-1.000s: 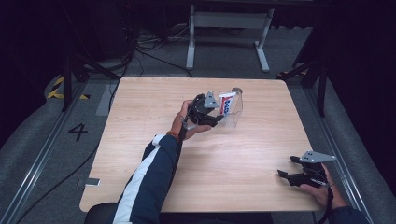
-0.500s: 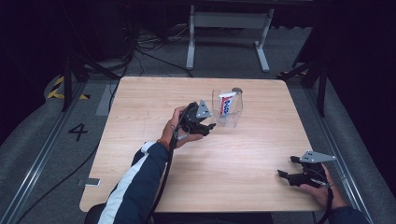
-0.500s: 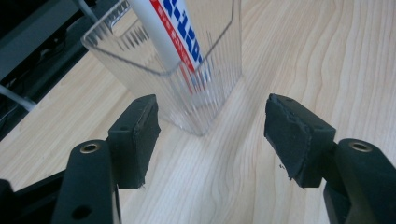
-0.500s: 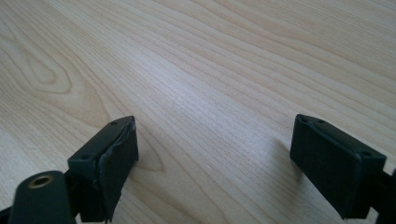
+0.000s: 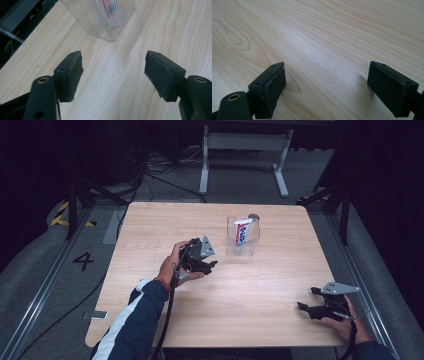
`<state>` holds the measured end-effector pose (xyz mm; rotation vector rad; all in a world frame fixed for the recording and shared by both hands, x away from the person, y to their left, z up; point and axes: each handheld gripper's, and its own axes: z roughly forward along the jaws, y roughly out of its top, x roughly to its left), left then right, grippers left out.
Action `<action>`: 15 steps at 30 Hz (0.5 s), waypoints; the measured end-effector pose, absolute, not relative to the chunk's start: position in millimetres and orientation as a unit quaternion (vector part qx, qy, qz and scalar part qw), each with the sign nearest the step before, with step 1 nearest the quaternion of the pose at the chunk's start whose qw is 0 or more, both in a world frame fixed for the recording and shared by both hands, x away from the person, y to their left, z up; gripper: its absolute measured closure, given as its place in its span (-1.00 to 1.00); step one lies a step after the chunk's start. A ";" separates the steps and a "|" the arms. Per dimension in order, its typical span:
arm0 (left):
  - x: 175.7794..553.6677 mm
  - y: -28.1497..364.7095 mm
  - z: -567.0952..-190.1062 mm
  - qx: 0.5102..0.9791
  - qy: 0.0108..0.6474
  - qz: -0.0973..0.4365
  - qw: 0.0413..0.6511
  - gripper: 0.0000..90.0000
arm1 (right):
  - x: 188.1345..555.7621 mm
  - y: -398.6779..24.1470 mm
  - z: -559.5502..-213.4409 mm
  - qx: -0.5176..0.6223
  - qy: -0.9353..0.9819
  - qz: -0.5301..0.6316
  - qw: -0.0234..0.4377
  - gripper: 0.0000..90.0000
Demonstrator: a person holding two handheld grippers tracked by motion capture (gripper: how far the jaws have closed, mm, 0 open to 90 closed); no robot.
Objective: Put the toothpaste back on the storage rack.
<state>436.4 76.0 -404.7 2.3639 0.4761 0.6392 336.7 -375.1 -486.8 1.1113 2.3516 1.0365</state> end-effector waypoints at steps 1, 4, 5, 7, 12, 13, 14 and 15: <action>434.8 77.8 -404.8 0.900 0.180 0.242 0.316 -0.31 | 336.7 -375.1 -486.8 0.391 0.828 0.365 0.170 -0.66; 428.5 83.2 -405.7 0.903 0.184 0.231 0.311 -0.32 | 336.7 -375.1 -486.8 0.391 0.828 0.365 0.170 -0.66; 428.5 83.2 -405.7 0.903 0.184 0.231 0.311 -0.33 | 336.6 -375.1 -486.8 0.391 0.828 0.365 0.170 -0.66; 420.6 87.7 -407.2 0.906 0.184 0.236 0.301 -0.34 | 336.7 -375.1 -486.8 0.391 0.828 0.365 0.170 -0.66; 412.3 93.5 -409.8 0.908 0.181 0.240 0.291 -0.37 | 336.7 -375.1 -486.8 0.391 0.828 0.365 0.170 -0.66; 409.9 96.1 -411.0 0.909 0.182 0.238 0.289 -0.37 | 336.7 -375.1 -486.8 0.391 0.828 0.365 0.170 -0.66; 408.6 97.5 -412.0 0.909 0.183 0.237 0.290 -0.38 | 336.7 -375.1 -486.8 0.391 0.828 0.365 0.170 -0.66; 407.0 99.7 -413.5 0.909 0.183 0.238 0.288 -0.38 | 336.7 -375.1 -486.8 0.391 0.828 0.365 0.170 -0.66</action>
